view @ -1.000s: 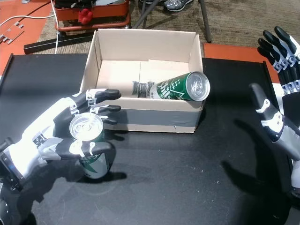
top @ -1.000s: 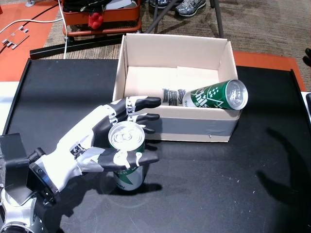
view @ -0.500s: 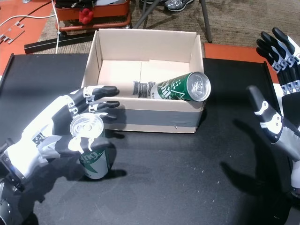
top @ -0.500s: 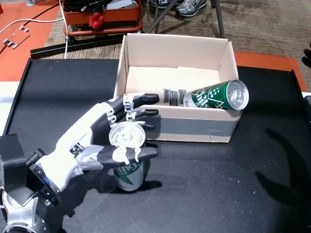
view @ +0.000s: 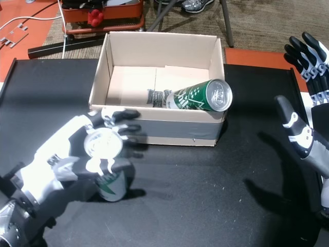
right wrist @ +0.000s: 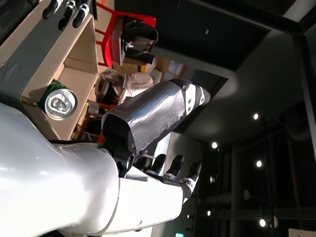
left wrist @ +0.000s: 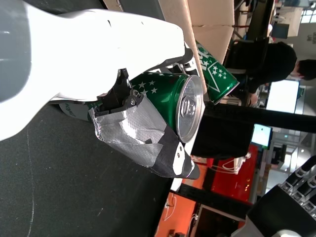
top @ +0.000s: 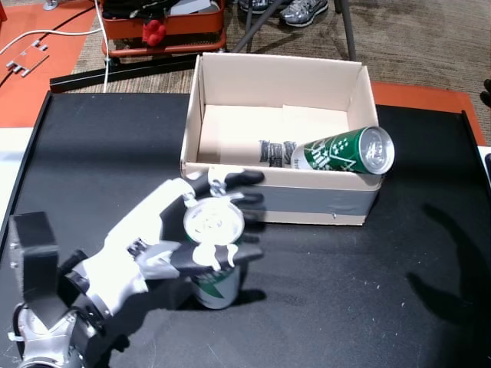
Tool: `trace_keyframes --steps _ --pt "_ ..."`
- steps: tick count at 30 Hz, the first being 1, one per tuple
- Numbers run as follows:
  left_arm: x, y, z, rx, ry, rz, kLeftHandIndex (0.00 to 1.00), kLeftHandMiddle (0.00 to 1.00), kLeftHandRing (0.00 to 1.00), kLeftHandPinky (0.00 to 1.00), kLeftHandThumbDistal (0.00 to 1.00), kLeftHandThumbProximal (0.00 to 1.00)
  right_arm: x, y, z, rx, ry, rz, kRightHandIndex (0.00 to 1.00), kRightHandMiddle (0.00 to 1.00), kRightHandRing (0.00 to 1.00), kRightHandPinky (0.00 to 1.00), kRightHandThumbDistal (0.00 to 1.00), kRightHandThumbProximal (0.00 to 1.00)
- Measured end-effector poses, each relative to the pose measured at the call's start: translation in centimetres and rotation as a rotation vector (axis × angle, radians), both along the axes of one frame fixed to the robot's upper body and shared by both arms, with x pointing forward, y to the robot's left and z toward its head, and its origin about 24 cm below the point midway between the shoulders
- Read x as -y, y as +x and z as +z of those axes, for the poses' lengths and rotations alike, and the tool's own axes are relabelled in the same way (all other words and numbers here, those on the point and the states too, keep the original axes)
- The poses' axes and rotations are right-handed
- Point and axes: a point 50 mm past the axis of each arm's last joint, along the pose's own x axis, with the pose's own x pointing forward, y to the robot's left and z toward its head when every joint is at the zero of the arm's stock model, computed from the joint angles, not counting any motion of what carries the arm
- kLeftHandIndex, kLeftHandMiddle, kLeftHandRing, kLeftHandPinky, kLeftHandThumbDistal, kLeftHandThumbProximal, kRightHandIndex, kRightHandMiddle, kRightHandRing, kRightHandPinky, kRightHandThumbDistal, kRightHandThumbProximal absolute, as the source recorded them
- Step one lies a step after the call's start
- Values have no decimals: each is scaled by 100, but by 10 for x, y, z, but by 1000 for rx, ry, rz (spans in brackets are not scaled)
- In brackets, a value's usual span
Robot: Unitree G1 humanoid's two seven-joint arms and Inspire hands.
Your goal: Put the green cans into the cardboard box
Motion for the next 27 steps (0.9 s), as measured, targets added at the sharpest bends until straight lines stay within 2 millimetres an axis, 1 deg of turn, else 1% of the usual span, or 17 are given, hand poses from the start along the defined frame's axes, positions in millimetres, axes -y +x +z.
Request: trace_keyframes --steps 4,10,15,21,24,27 --pt "1 0 1 2 5 -6 74 82 86 79 100 20 1 0 0 4 -4 -1 86 83 84 86 83 26" --pt "0 1 0 0 5 2 77 82 85 78 100 16 1 -1 1 7 -5 -2 85 82 84 86 83 26" --pt "0 0 0 -8 0 -4 77 82 86 78 100 14 1 -1 1 10 -6 -7 85 82 84 86 83 28" --pt "0 0 -1 -22 -16 -8 74 80 85 76 100 17 1 -1 2 16 -7 -10 85 82 84 86 88 27" --pt "0 0 -1 -22 -16 -6 74 80 83 75 100 14 1 -1 3 20 -6 -11 85 81 84 86 90 28" --pt "0 0 -1 -23 -11 0 74 81 82 73 99 9 1 -1 4 26 -4 -13 85 81 84 87 88 28"
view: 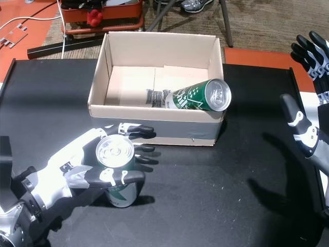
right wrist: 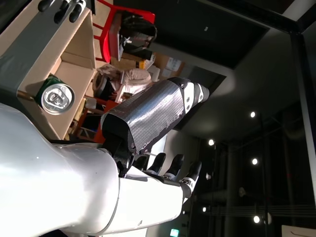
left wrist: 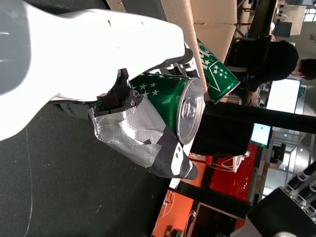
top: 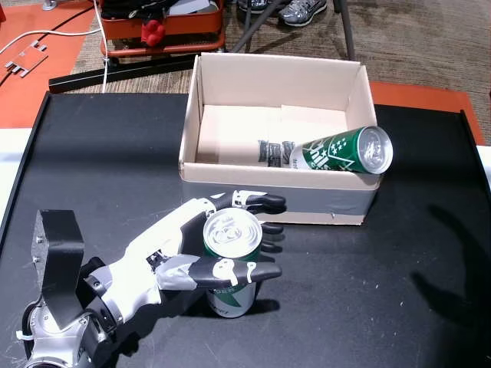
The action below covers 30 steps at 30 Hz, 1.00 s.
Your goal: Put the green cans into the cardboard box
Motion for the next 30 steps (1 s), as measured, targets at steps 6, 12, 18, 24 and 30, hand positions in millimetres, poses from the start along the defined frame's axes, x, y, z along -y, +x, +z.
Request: trace_keyframes --steps 6,12,18,24,30 --pt "1 -1 -1 -9 4 -3 70 78 80 72 100 7 0 -2 -1 -1 1 -5 85 81 84 87 89 28" --pt "3 -1 -2 -14 14 1 67 77 79 71 100 3 1 -4 0 3 9 -18 84 81 83 86 91 28" --pt "12 -3 -4 -16 46 -55 65 75 76 68 100 0 1 -5 3 14 11 -28 84 81 83 86 90 28" --pt "18 -5 -5 -18 40 -84 64 74 75 66 100 0 1 -7 4 16 15 -34 84 81 83 85 92 29" --pt "20 -5 -5 -22 27 -89 64 73 74 65 100 0 4 2 -2 -15 25 -41 73 72 75 79 100 34"
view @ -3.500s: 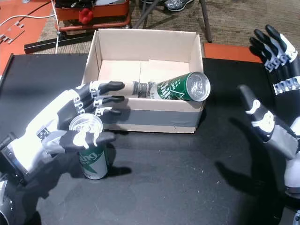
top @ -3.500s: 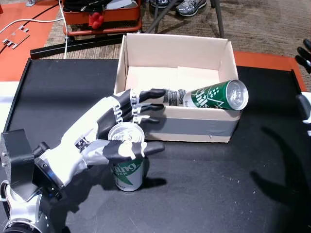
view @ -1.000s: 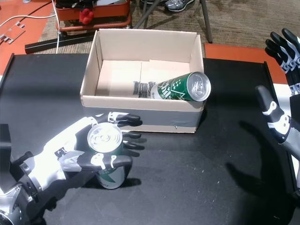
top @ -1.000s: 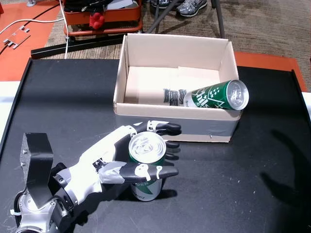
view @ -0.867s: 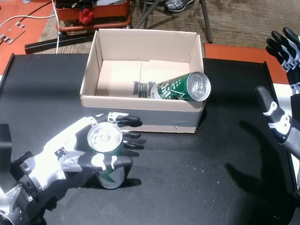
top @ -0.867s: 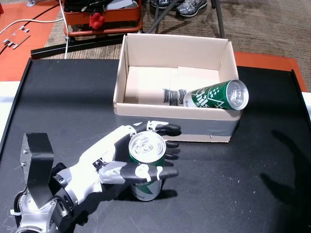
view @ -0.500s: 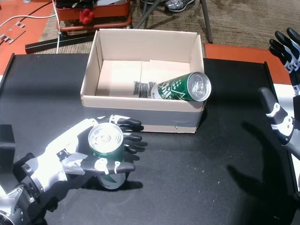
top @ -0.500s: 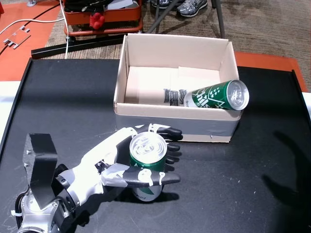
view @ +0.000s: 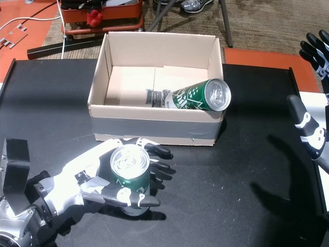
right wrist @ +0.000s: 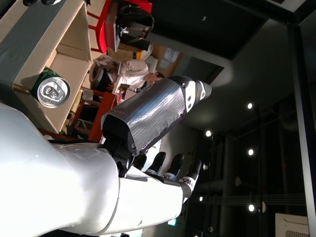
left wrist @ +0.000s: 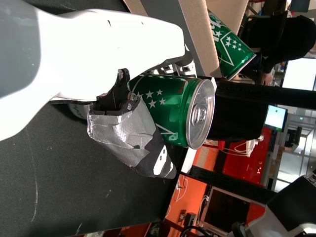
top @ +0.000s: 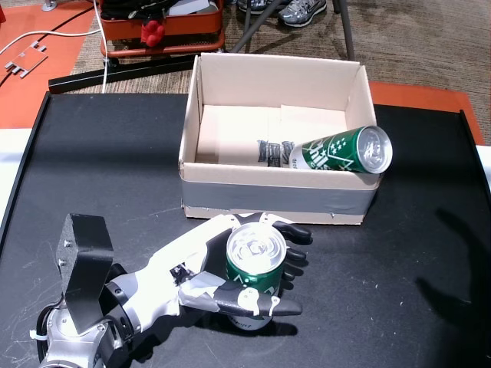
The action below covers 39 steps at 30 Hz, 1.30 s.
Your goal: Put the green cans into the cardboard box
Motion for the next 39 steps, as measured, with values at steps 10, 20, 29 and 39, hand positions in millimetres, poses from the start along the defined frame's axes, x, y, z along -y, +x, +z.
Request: trace_keyframes --steps 10,20,29,39 --pt "1 0 0 -5 -12 -2 64 72 73 65 100 0 13 39 -7 -77 23 11 69 66 69 75 100 34" --pt "1 0 0 -7 -11 -2 63 71 73 65 100 0 16 36 -8 -67 18 0 65 60 64 71 100 35" --pt "1 0 -1 -10 -14 0 64 71 72 64 100 0 17 35 -9 -63 23 -15 62 56 61 68 100 37" --pt "1 -1 -1 -12 -11 2 61 66 67 58 100 0 17 35 -9 -62 22 -14 59 53 58 66 100 36"
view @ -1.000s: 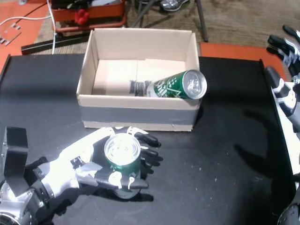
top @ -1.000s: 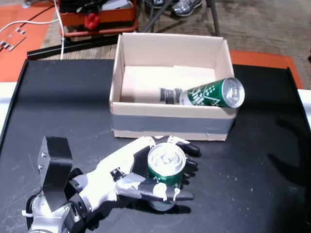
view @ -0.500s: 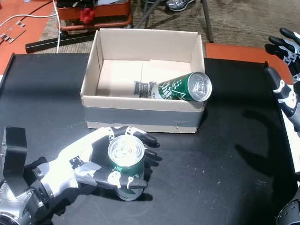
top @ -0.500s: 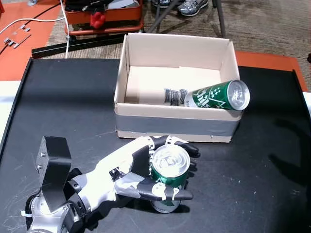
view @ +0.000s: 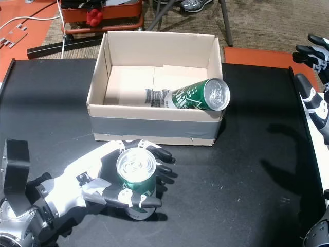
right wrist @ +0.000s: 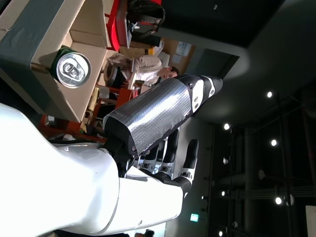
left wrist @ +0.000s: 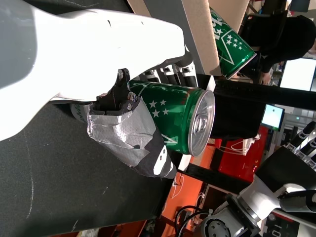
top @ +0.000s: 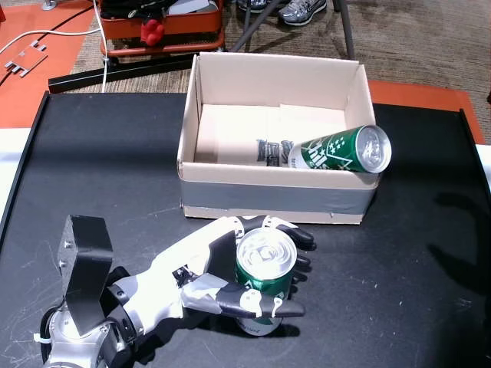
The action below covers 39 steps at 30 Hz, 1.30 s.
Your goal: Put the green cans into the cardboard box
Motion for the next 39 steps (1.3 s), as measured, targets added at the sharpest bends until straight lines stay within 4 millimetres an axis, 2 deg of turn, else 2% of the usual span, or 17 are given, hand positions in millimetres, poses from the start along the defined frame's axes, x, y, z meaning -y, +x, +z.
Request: trace_keyframes --steps 2,6,17,23,33,39 --pt "0 0 0 0 -1 1 60 64 65 56 100 0 0 0 0 0 0 0 58 53 58 65 100 36" --pt "0 0 -1 -13 -2 6 52 57 60 50 100 0 0 0 0 1 1 -1 57 52 57 65 100 36" --pt "0 1 -2 -17 1 26 36 41 46 41 97 0 0 0 0 2 6 -6 54 50 56 63 100 36" --pt "-1 1 -2 -19 -5 37 33 37 42 39 99 0 0 0 0 2 6 -4 52 50 55 61 100 35" --pt "-2 1 -1 -21 -14 48 35 35 39 36 99 0 -1 0 0 3 6 -4 51 49 55 60 100 34" --pt "-2 1 -3 -43 -18 65 22 27 31 28 95 0 -1 0 0 3 6 -3 49 48 54 59 100 35"
